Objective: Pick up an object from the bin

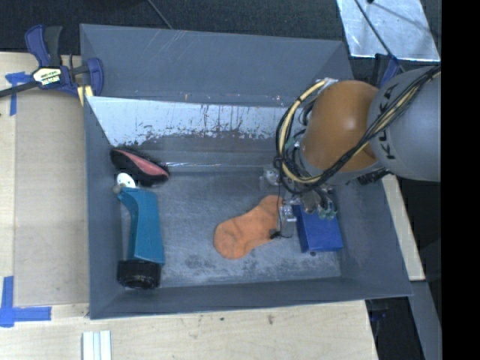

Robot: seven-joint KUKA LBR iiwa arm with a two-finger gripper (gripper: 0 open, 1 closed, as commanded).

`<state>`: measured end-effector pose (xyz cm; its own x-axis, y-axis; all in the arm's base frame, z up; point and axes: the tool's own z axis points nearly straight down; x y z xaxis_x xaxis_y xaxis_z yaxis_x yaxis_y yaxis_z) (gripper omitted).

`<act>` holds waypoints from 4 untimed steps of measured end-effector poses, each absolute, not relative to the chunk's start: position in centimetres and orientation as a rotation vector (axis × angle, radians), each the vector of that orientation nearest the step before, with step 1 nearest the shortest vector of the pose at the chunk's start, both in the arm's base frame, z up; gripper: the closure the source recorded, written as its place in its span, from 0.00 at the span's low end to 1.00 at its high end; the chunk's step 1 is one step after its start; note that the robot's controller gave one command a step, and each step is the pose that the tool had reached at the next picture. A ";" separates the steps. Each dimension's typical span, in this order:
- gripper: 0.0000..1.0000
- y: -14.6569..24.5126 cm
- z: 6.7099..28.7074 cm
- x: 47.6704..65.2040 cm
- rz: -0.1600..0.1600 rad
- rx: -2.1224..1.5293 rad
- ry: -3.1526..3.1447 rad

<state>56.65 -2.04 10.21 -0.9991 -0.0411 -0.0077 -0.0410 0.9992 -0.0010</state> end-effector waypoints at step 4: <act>1.00 1.3 7.0 54.5 0.001 -0.653 3.071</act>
Offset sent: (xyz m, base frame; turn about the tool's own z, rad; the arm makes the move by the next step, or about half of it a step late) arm 0.0062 0.0183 0.0123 -0.1904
